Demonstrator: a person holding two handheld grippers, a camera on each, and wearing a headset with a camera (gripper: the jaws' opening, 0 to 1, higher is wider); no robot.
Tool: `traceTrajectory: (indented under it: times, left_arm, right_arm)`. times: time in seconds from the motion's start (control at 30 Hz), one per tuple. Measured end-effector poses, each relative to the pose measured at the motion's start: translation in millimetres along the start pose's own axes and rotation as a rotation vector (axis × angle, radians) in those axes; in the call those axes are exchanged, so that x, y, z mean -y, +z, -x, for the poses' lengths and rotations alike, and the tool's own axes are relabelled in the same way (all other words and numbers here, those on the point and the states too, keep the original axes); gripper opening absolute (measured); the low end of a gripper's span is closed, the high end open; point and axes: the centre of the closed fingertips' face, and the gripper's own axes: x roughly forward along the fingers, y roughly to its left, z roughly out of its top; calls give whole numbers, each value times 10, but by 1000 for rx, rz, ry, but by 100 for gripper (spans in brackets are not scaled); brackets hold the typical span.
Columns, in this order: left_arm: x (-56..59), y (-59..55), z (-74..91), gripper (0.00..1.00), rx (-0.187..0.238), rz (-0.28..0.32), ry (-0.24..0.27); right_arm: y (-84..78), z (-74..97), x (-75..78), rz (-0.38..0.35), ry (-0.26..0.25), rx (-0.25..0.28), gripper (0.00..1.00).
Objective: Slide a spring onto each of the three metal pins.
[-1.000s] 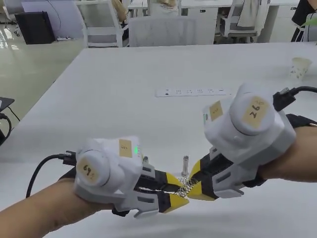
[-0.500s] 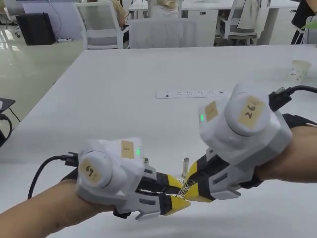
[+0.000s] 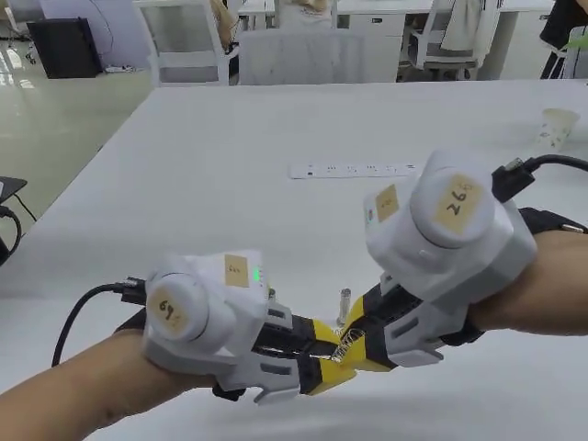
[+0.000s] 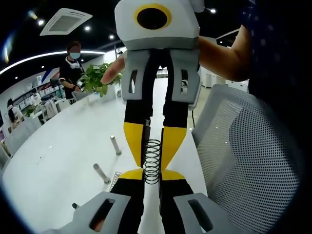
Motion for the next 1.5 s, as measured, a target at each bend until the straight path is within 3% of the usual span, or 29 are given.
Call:
traceTrajectory:
  times: [0.6, 0.9, 1.27, 1.5]
  left_arm:
    - [-28, -52, 24, 12, -10, 40, 11]
    - [-52, -91, 99, 22, -12, 95, 20]
    - [-74, -128, 200, 30, -21, 119, 35]
    - [-127, -178, 319, 33, -19, 140, 71]
  right_arm:
    - [-45, 19, 46, 1, -1, -27, 9]
    - [-129, 79, 109, -9, -17, -42, 9]
    - [-236, 138, 171, -23, -36, -64, 9]
    - [-280, 152, 202, -30, -36, -73, 9]
